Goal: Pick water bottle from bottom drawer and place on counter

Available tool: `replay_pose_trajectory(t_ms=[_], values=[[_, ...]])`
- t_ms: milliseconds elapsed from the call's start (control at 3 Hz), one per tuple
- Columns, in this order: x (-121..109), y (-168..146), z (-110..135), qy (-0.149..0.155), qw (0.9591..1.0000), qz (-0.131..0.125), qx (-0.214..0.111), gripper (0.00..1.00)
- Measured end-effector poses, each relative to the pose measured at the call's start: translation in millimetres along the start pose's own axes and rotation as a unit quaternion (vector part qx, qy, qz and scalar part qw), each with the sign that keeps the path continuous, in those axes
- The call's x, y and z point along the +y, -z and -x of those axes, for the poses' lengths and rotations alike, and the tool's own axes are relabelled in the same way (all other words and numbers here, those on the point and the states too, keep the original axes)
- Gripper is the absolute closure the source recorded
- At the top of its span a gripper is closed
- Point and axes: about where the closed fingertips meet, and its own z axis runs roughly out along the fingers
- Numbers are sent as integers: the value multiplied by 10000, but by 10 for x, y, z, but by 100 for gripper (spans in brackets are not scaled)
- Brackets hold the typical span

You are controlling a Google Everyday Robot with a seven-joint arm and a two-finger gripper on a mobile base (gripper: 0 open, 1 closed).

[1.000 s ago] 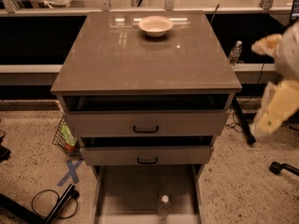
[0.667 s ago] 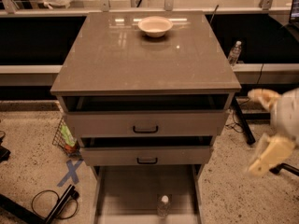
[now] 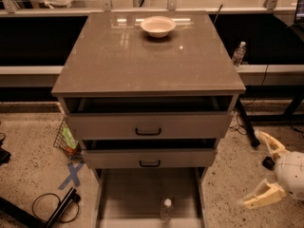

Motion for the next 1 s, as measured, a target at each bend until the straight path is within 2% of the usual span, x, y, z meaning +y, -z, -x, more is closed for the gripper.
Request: replay_pose_trajectory(t_ms=[333, 667, 1000], values=[[0, 0, 0, 0, 10000, 0, 0, 0], [48, -266, -286, -292, 9996, 11, -48, 0], [184, -778, -761, -501, 9986, 112, -149, 0]])
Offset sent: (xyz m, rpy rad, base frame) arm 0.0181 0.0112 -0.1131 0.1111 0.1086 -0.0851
